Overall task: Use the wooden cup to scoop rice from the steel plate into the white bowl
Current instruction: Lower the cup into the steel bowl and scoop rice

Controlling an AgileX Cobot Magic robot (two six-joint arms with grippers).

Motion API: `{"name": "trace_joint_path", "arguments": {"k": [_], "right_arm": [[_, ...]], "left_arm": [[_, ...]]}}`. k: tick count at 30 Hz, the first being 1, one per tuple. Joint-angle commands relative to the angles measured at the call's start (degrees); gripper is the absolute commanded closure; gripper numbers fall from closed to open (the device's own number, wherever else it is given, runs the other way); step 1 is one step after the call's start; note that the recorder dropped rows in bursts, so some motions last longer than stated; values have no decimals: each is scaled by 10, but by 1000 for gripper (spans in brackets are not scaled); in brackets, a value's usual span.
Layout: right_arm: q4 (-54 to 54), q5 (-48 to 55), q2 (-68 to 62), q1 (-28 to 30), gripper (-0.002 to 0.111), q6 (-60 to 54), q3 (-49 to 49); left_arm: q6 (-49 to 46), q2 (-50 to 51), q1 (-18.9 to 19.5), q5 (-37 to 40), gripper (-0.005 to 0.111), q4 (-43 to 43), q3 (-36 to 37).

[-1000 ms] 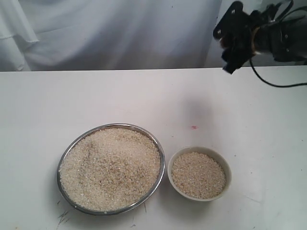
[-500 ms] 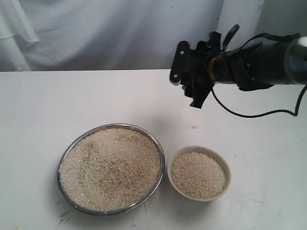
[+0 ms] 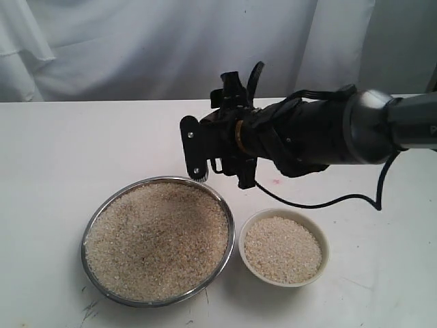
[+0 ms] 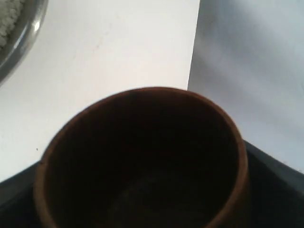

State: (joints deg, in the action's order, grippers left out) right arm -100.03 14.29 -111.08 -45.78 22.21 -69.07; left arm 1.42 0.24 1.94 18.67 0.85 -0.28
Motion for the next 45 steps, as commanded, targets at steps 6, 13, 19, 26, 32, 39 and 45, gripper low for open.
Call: {"name": "trace_joint_path", "arguments": {"k": [6,13,19,26,32,39,45], "right_arm": [[1,21,1,-59,108,-49,2],[1,35,-28,-93,108,-101,2],[6,80,-55,-120,108,-180,2],[79,84,-57,-135,108,-306,2],[85,84,-72,-135,108,-318,-2],[91,104,-124,-139,108,-324,-45],[172,83,-128,-159,108,-383,-48]], "left_arm": [[-1,-2,1,-4,107,1,3],[-1,-2,1,-4,107,1,3],[-1,-2,1,-4,107,1,3],[-1,-2,1,-4,107,1,3],[-1,-2,1,-4,107,1,3],[-1,-2,1,-4,107,1,3],[-1,-2,1,-4,107,1,3]]}}
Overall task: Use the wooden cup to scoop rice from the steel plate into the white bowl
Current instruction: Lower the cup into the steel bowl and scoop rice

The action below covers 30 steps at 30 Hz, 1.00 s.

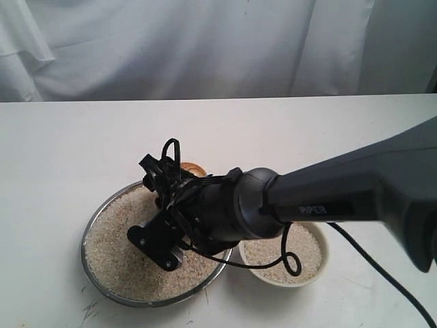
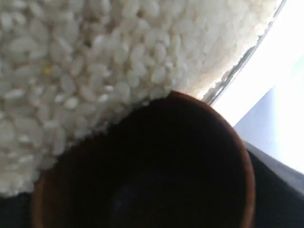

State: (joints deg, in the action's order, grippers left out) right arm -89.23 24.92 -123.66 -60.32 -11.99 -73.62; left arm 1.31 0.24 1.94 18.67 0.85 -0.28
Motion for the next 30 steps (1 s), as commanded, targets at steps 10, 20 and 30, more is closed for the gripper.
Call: {"name": "trace_joint_path", "arguments": {"k": [10,20,30], "right_arm": [[280,-76,-2,-13,108,-170,-13],[452,-96,-2,-12,108,-274,-17],[487,-94,-2,0,108,-264,-21]], "left_arm": [[0,-2,1,-4,107,1,3],[0,-2,1,-4,107,1,3],[0,-2,1,-4,107,1,3]]}}
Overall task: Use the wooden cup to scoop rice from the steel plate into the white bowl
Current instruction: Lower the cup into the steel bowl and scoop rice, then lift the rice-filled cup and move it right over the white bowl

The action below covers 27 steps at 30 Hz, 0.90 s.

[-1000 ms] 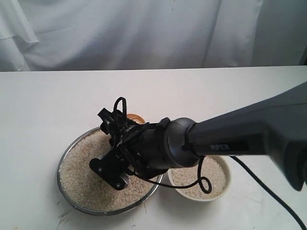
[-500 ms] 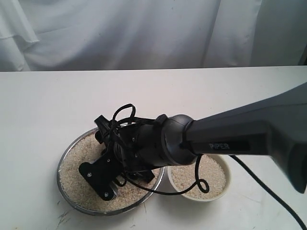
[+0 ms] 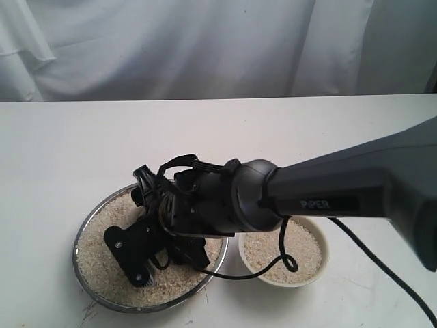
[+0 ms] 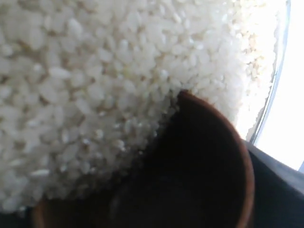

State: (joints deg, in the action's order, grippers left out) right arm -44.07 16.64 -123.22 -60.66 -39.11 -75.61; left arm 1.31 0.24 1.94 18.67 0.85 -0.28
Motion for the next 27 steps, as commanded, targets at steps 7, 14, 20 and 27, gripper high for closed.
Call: {"name": "trace_joint_path", "arguments": {"k": [7,14,20,27], "right_arm": [[80,16,-7,5,108,3,-37],[181,21,-7,14,108,-49,-54],[370,49,1,32,108,-184,-54],[508,92,19,65,108,-276,-55]], "left_arm": [[0,-2,1,-4,107,1,3],[0,-2,1,-4,107,1,3],[0,-2,1,-4,107,1,3],[0,-2,1,-4,107,1,3]]}}
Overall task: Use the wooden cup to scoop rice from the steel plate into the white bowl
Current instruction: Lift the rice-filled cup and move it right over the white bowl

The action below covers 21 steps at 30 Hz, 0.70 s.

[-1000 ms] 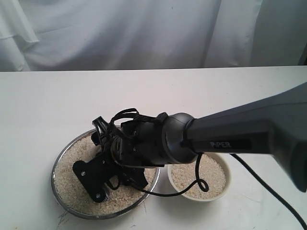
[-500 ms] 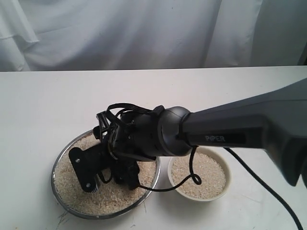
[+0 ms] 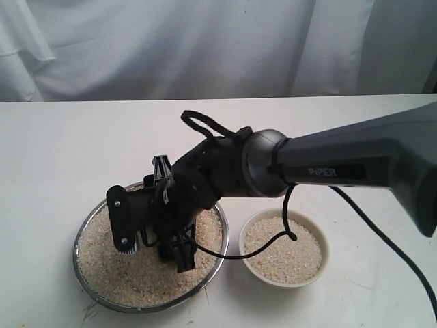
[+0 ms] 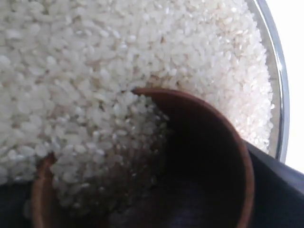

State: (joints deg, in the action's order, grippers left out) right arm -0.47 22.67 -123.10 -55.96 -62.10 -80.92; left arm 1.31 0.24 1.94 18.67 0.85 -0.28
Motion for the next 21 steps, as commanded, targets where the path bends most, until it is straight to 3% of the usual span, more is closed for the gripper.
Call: {"name": "trace_joint_path", "arguments": {"k": [1,7,21], "right_arm": [[91,37,22,24,108,-56,-2],[201,66,46,45,108,-144,-2],[209,100,136,122,108,-146,4]], "left_arm": [[0,-2,1,-4,107,1,3],[0,-2,1,-4,107,1,3],[0,-2,1,-4,107,1,3]]}}
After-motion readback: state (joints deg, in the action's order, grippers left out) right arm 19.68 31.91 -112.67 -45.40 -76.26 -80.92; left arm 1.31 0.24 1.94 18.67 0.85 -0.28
